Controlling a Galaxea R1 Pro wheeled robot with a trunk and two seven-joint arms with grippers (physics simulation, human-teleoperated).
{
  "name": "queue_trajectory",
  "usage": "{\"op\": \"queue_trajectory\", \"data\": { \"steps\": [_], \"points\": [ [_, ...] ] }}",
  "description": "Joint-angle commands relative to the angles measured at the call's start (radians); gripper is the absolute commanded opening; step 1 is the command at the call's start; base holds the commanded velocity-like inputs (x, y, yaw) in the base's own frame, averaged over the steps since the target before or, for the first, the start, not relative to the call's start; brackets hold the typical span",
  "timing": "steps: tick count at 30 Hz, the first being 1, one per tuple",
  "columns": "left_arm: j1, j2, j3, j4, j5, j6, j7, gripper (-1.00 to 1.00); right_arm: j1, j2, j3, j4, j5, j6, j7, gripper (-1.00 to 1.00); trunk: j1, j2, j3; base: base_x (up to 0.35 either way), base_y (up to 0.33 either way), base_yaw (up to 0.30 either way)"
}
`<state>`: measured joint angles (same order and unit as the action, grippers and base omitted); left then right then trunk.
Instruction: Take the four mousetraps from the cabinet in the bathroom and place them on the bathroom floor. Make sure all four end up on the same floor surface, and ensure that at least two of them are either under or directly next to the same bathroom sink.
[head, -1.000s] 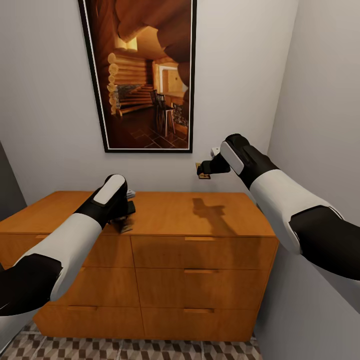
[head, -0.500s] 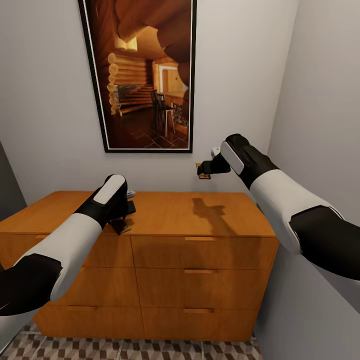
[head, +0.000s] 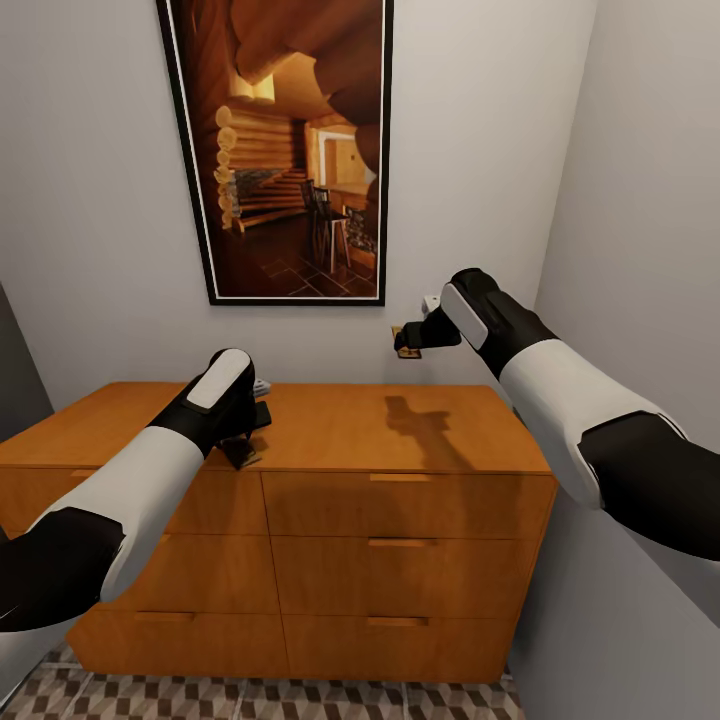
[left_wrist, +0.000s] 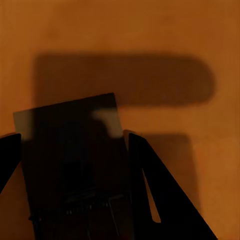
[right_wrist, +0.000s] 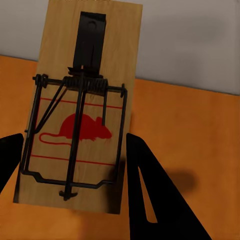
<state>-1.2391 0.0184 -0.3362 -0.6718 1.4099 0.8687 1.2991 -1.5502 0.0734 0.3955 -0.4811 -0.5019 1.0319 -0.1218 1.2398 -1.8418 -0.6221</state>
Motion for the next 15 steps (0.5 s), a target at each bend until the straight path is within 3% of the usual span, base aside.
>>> {"op": "queue_trajectory", "data": {
  "steps": [1,15],
  "points": [
    [0.0,0.002,-0.004,0.011,0.009,0.011,0.006,-1.0,-0.001,0.0,0.005,-0.001,-0.013,0.002,-0.01,-1.0,-0.004,0.007,0.002,0.0,0.0,0.0],
    [0.0,0.002,-0.004,0.011,0.01,0.012,0.01,-1.0,-0.001,0.0,0.005,-0.001,-0.013,0.002,-0.01,-1.0,-0.057,0.105,0.046,0.0,0.0,0.0]
  ]
}}
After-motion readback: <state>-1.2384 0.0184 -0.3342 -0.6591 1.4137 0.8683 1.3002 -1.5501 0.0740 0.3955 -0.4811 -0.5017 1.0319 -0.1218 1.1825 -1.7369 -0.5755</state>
